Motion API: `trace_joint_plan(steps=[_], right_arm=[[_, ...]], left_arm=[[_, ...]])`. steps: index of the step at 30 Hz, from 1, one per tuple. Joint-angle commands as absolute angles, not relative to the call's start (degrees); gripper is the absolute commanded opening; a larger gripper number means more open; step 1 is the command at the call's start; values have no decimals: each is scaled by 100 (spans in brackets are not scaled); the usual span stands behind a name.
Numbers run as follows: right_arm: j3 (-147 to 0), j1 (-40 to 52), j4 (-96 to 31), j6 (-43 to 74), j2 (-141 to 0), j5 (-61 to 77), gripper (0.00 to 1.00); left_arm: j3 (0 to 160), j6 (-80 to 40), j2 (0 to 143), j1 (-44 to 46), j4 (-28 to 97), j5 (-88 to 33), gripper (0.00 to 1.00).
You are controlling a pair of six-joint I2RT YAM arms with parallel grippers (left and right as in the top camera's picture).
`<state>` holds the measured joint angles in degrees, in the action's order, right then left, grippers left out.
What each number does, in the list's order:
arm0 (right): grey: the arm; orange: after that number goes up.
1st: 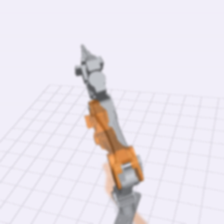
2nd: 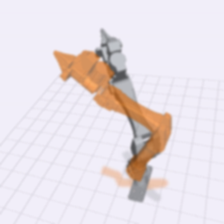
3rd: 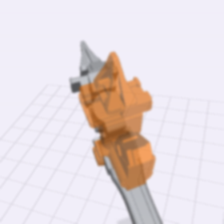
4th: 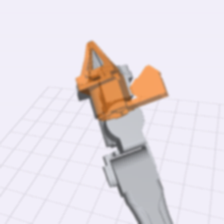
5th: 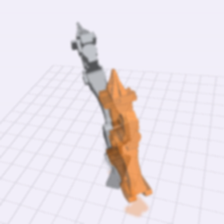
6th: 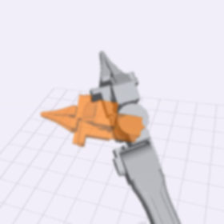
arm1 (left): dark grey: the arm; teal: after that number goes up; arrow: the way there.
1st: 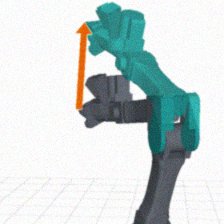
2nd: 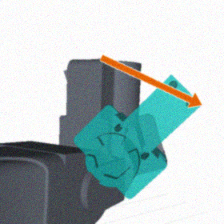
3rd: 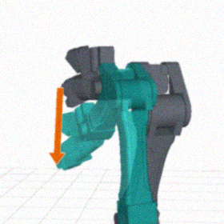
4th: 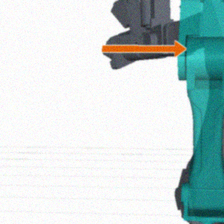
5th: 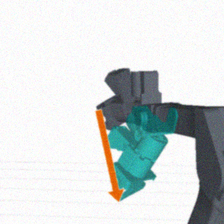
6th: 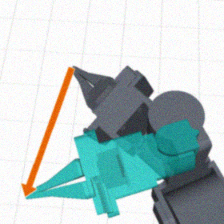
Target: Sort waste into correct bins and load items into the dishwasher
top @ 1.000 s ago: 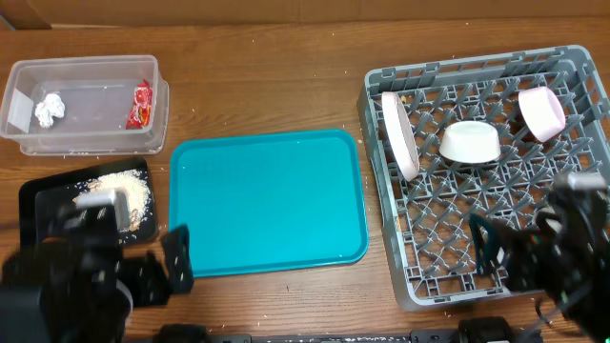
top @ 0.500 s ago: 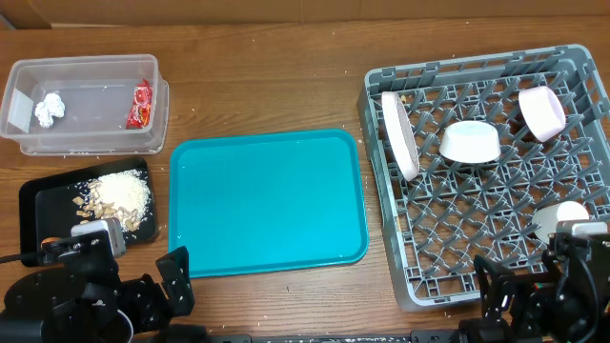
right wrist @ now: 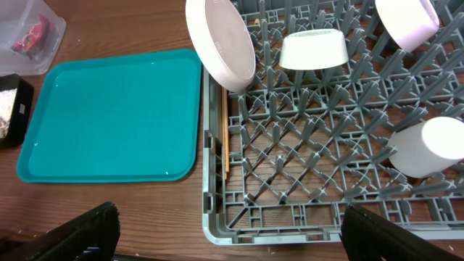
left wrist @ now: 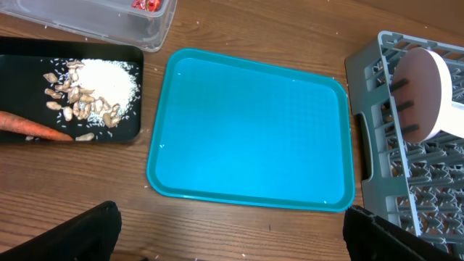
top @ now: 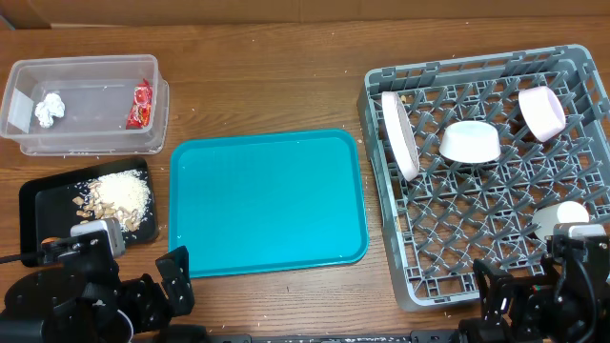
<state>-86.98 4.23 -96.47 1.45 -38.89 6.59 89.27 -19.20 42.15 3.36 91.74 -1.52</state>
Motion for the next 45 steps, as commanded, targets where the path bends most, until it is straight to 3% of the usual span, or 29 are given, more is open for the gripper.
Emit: trace_joint_plan(steps=[1,7,8,9,21,31,45], right_arm=[[-8683,467,-9620,108,-3863,622,100],[-8680,482,-9703,106,-3863,615,100],[-8683,497,-9703,106,-3848,604,95],[-8680,497,-9701,106,-3841,604,100],[-8680,497,-9647,165,-3063,642,100],[-7717,438,-7172,-891,-2132,454,100],[-3511,436,-3511,-908,-158,451,100]], left_arm=[[8906,-1975,4189,340,9174,-198,100],[8906,-1975,4189,340,9174,-198,100],[8906,-1975,4189,340,9177,-196,100],[8906,-1975,4189,340,9174,-196,100],[8906,-1975,4189,340,9174,-196,100],[8906,-1975,4189,340,9174,-198,100],[8906,-1975,4189,340,9177,-198,100]])
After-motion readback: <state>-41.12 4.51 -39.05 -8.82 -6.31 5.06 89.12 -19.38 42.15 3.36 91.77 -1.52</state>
